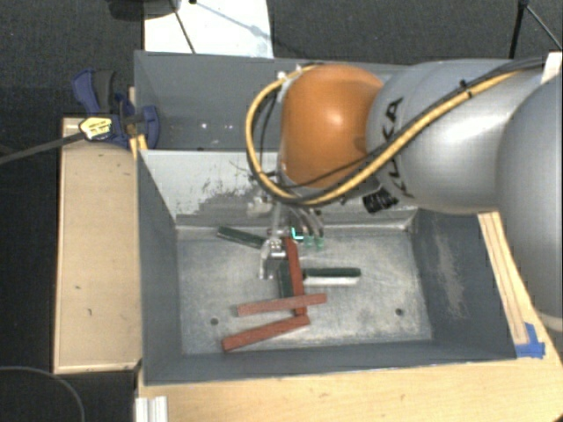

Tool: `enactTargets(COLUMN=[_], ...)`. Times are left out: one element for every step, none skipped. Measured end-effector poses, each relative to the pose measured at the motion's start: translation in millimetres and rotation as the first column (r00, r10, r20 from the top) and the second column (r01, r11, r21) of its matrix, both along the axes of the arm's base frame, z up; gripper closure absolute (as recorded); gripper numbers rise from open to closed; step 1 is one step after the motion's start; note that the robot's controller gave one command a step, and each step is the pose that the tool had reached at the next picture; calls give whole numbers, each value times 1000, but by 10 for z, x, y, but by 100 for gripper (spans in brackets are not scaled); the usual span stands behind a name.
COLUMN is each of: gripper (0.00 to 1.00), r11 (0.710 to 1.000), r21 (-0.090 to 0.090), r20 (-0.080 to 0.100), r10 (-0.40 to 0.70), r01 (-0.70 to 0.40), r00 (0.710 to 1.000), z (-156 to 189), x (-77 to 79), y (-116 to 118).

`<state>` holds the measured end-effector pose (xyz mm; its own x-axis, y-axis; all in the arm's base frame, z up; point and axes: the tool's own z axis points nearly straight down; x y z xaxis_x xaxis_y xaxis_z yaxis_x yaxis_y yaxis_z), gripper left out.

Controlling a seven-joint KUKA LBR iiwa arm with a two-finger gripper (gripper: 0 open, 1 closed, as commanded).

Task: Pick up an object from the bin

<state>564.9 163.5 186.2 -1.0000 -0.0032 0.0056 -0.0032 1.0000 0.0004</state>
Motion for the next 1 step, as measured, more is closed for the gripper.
enactTargets(gripper=[0], r11=[1000], r21=[1], r20=[8], r10=[-4], r01=[4], r00=[1000], z=[46], x=[19], y=[-8])
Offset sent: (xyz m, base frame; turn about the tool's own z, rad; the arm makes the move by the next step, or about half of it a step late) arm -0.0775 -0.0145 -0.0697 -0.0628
